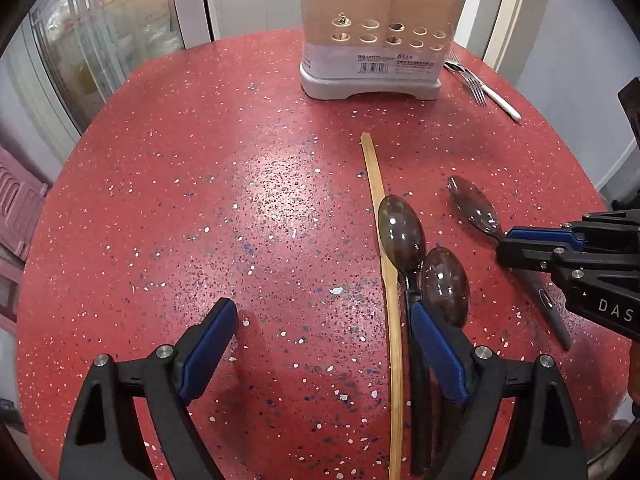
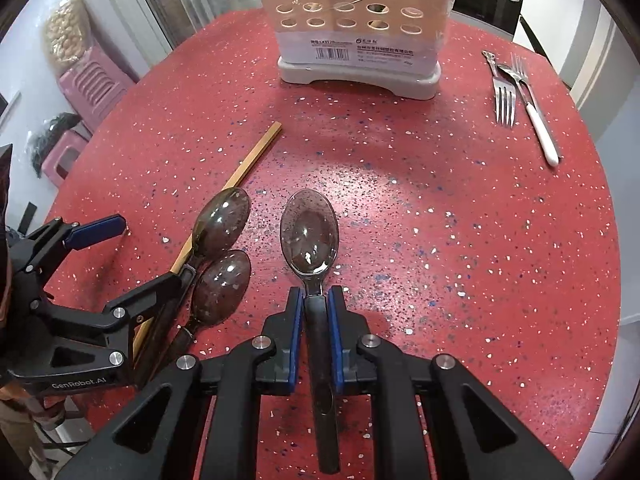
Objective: Organize utensils
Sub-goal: 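Grasp a brown plastic spoon with the right tool while the left tool grasps a wooden chopstick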
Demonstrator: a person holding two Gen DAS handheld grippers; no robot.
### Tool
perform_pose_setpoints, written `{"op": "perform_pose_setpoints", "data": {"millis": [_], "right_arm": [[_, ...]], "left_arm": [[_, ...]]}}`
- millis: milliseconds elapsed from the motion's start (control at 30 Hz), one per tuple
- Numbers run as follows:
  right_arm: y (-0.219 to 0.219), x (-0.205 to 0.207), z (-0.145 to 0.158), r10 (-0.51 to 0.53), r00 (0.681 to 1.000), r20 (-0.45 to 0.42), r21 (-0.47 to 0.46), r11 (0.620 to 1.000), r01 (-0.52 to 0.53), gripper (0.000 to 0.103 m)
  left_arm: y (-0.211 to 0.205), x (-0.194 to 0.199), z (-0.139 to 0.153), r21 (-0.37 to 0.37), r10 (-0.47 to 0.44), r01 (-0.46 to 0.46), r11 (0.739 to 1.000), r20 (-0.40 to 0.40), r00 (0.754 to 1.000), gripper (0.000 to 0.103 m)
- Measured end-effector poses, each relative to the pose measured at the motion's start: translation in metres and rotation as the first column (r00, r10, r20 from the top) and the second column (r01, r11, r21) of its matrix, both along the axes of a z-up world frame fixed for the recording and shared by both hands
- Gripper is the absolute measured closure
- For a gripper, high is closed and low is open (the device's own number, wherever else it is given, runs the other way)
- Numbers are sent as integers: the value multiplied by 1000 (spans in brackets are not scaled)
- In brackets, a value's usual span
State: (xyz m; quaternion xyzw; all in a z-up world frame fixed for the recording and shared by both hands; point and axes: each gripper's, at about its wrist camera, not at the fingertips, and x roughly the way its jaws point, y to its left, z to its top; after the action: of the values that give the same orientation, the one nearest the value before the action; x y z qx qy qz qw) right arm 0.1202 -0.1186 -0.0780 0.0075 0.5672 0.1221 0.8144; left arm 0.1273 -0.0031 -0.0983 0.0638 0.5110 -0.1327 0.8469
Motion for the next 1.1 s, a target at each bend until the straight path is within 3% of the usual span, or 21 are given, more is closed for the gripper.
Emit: {"op": "perform_pose_setpoints", "data": {"millis": [333,567,1100], "right_arm": [[-3,-1,1,-7,1000,-4,16,1000,7,89],[-3,-1,1,-6,1000,-5,18,1000,6,89],[-7,3,2,-10,1000,-13,-13,1000,9,88]], "left_arm": [[1,9,-1,6,20,-20,1000,-6,1000,0],[16,13,1,-33,60,-60,998,-10,998,0],[-10,28,-4,10,-13,13,1000,-18,1000,0]]}}
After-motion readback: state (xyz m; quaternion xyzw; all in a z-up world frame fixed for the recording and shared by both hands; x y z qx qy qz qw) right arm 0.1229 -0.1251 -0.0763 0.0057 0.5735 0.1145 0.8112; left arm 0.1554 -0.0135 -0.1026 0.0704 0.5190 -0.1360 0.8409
